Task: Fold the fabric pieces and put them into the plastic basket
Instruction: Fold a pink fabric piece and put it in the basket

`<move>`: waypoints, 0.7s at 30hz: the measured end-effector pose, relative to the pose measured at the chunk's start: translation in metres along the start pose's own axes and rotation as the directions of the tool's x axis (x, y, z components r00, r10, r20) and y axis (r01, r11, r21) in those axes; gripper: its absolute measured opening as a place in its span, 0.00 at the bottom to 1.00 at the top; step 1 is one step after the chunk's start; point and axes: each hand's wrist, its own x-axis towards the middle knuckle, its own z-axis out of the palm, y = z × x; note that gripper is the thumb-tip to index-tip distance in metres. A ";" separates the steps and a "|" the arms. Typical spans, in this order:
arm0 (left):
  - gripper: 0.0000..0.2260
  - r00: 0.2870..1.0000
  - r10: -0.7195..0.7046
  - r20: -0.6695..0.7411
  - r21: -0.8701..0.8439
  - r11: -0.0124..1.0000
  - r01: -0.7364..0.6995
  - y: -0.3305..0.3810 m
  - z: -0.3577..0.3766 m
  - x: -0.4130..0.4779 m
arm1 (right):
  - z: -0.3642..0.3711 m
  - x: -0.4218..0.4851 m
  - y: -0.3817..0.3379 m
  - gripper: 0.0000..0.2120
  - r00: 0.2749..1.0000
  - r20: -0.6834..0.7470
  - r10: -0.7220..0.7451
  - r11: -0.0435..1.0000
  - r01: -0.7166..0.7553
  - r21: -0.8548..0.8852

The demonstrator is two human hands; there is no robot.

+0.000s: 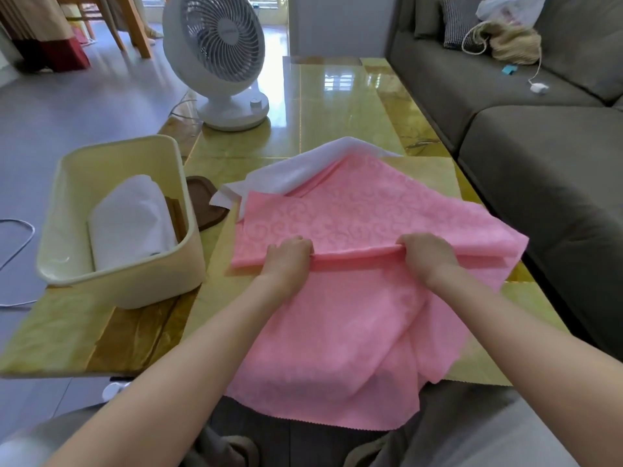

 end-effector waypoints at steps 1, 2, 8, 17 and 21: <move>0.11 1.000 0.007 -0.027 -0.007 1.000 -0.007 0.001 -0.006 0.001 | -0.004 0.000 0.002 0.16 1.000 -0.017 0.011 1.000 -0.011 0.002; 0.10 0.998 0.023 -0.063 -0.015 1.000 -0.024 0.003 -0.012 0.001 | -0.008 -0.003 0.004 0.16 0.999 -0.045 0.016 1.000 -0.016 0.018; 0.15 0.971 0.107 -0.215 0.021 0.994 -0.105 0.011 -0.045 -0.034 | -0.008 -0.045 0.011 0.11 0.958 -0.286 0.032 0.981 0.025 0.195; 0.06 0.990 0.133 0.035 0.094 0.986 -0.136 0.014 -0.025 -0.106 | 0.030 -0.128 0.015 0.15 0.980 -0.152 -0.128 0.991 0.133 0.020; 0.08 0.986 0.107 0.126 0.120 0.985 -0.122 0.006 -0.007 -0.125 | 0.040 -0.146 0.018 0.13 0.981 -0.092 -0.169 0.985 0.166 -0.035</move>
